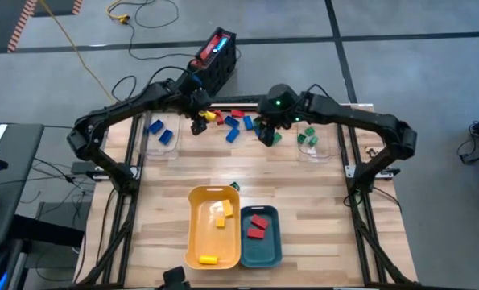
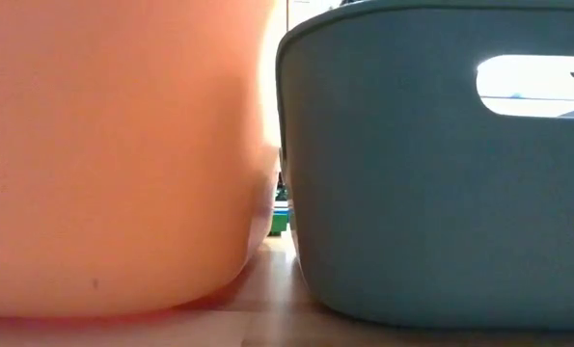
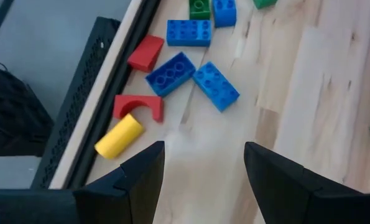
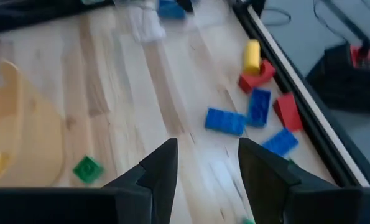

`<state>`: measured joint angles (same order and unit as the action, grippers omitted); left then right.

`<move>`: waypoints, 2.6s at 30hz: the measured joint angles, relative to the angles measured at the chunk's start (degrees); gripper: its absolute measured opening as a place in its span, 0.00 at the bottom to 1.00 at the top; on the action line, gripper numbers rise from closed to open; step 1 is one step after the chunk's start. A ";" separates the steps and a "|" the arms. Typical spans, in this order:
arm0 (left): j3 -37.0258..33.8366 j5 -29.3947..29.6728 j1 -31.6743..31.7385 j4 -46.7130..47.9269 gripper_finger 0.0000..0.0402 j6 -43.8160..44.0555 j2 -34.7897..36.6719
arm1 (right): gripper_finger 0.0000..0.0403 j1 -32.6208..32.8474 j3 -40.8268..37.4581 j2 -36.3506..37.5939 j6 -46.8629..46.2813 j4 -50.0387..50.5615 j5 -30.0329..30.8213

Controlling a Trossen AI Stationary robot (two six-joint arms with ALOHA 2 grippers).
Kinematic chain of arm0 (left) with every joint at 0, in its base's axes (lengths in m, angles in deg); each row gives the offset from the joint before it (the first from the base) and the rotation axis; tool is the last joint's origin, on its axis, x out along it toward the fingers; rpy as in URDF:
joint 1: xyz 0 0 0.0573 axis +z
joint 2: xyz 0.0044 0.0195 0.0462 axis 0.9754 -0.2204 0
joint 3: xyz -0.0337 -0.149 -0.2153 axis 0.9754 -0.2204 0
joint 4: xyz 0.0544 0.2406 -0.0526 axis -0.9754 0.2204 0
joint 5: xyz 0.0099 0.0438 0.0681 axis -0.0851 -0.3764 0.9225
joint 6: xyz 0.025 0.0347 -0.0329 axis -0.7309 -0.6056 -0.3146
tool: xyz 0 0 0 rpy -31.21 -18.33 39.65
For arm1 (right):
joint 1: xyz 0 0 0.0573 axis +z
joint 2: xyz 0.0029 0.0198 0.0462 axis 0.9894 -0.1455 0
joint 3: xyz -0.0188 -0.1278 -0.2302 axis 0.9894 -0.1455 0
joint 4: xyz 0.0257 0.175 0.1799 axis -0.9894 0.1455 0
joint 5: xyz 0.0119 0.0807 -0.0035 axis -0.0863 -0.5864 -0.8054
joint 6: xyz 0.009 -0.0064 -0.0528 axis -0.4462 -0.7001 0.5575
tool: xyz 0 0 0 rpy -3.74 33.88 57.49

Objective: Sort blocks
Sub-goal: Put the red block into the blue bin

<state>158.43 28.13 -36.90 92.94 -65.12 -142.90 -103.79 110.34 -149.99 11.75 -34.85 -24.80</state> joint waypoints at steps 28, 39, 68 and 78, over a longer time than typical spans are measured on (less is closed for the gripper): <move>28.85 -5.92 14.24 22.85 0.53 -14.63 -21.38 | 0.45 1.52 -0.12 -0.94 -2.68 -1.33 0.03; 14.66 -16.44 18.81 14.20 0.41 -18.91 -15.38 | 0.45 1.51 -0.12 -0.94 -3.60 -1.35 0.11; -12.37 -9.85 20.98 -15.65 0.38 -50.11 -11.07 | 0.45 3.01 -0.10 -0.98 -6.50 -2.94 0.22; -8.71 -11.96 16.63 -15.59 0.38 -50.45 -11.17 | 0.45 4.59 -0.10 -0.98 -8.07 -3.90 0.31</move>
<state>149.72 16.17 -20.26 77.35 -115.57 -154.07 -99.20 110.24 -150.97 3.67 -38.76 -24.49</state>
